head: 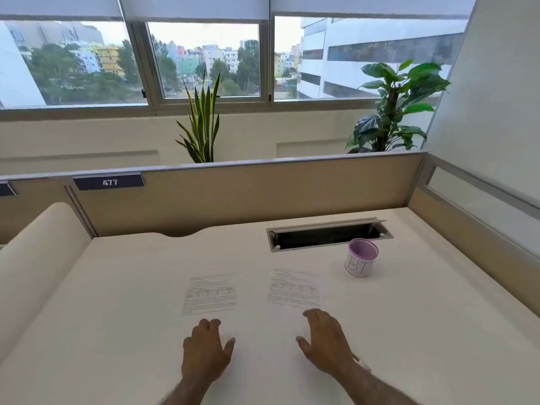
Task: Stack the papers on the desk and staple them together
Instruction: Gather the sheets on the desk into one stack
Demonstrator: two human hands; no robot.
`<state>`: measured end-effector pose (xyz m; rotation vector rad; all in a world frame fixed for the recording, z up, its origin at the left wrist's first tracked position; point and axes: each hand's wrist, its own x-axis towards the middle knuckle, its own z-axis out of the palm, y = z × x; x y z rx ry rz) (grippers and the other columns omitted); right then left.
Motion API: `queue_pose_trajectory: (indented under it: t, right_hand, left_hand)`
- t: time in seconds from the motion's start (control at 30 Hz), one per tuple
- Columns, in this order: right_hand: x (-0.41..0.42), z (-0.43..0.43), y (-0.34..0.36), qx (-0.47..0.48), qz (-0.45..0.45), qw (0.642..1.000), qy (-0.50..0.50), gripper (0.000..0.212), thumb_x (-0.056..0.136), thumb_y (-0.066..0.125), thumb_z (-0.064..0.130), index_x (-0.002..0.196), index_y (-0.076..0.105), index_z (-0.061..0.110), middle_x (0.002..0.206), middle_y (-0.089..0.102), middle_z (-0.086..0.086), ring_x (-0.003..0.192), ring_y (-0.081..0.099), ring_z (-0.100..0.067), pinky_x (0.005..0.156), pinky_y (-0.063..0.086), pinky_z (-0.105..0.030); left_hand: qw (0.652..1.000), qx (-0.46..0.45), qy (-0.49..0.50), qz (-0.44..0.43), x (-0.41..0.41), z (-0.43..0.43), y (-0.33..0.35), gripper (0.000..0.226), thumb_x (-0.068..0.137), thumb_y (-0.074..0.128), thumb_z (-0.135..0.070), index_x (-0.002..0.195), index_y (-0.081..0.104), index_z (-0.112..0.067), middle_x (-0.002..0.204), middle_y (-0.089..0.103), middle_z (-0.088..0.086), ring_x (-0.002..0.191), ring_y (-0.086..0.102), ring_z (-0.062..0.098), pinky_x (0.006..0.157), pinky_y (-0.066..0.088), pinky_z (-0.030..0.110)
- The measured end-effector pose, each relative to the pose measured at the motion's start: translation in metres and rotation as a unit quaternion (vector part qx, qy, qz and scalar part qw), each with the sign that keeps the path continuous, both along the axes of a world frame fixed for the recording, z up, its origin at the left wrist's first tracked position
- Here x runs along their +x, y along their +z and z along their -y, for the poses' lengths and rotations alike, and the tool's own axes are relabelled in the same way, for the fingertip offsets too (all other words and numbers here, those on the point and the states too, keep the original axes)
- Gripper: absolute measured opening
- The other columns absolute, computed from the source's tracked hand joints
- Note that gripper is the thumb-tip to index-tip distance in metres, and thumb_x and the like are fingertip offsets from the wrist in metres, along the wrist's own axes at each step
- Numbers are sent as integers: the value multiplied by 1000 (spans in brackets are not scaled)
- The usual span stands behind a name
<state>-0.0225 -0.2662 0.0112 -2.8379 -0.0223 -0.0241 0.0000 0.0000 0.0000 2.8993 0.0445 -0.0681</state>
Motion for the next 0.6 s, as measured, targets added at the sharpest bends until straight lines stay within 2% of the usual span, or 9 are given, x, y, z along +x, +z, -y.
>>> queue_pose_trajectory:
  t: [0.03,0.1,0.17,0.2,0.27,0.3,0.43,0.5,0.6]
  right_hand:
    - [-2,-1,-4,19,-37,999,4,63,80,50,49,133,48,15,134,54,-2,127,48,-24,110,34,-36]
    - [-9,-7,-8,27,-42,999,-2,66,81,52,50,136,46,14,142,49,-5,134,43,-25,115,28,-36]
    - [-14,-12,-16,4,-44,999,-18,70,76,48,59,131,53,14,141,53,-9,132,48,-25,115,25,-33]
    - [-17,-14,-20,3,-36,999,-13,76,74,42,63,132,53,14,143,51,-11,134,46,-25,114,18,-31]
    - [-20,-17,-21,29,-73,997,-5,84,78,38,63,145,36,13,157,29,-12,147,24,-24,117,0,-30]
    - [-22,-17,-22,30,-109,994,-1,83,82,42,61,149,27,14,161,18,-10,149,13,-22,119,-3,-31]
    - [-23,-18,-28,26,-150,988,-4,82,87,52,56,151,20,17,164,5,-6,150,5,-20,121,5,-34]
    - [-25,-22,-29,41,-143,988,-35,83,83,56,58,148,26,15,161,16,-8,148,16,-23,120,14,-36]
    - [-24,-28,-27,15,-103,990,-97,80,75,63,62,137,39,19,137,43,-6,127,40,-25,106,31,-38]
  left_hand:
    - [1000,-3,-3,-22,0,1,-4,57,86,49,-54,133,48,-20,126,53,0,119,51,21,96,42,38]
    - [1000,2,-8,-27,-3,6,-8,58,87,48,-55,133,47,-20,127,52,1,119,50,21,97,42,38]
    - [999,-10,-7,-37,-5,10,-13,59,87,48,-56,133,46,-20,128,50,1,121,49,21,97,41,38]
    - [999,-13,-4,-48,-6,12,-16,61,86,48,-58,133,44,-20,130,49,2,122,48,21,98,40,38]
    - [998,-23,10,-65,-7,14,-18,67,83,49,-63,134,43,-20,131,46,2,125,45,22,100,39,39]
    - [997,-27,15,-73,-8,14,-20,71,80,51,-66,133,43,-20,131,45,2,125,44,23,99,39,39]
    - [997,-33,22,-60,-12,12,-29,85,70,58,-73,133,46,-16,135,41,7,127,40,27,98,39,43]
    - [997,-37,36,-62,-16,10,-32,94,71,55,-75,141,37,-16,151,30,12,139,29,29,107,32,46]
    - [995,-47,44,-73,-20,9,-34,108,66,39,-85,148,27,-15,160,17,13,148,16,29,116,22,46]
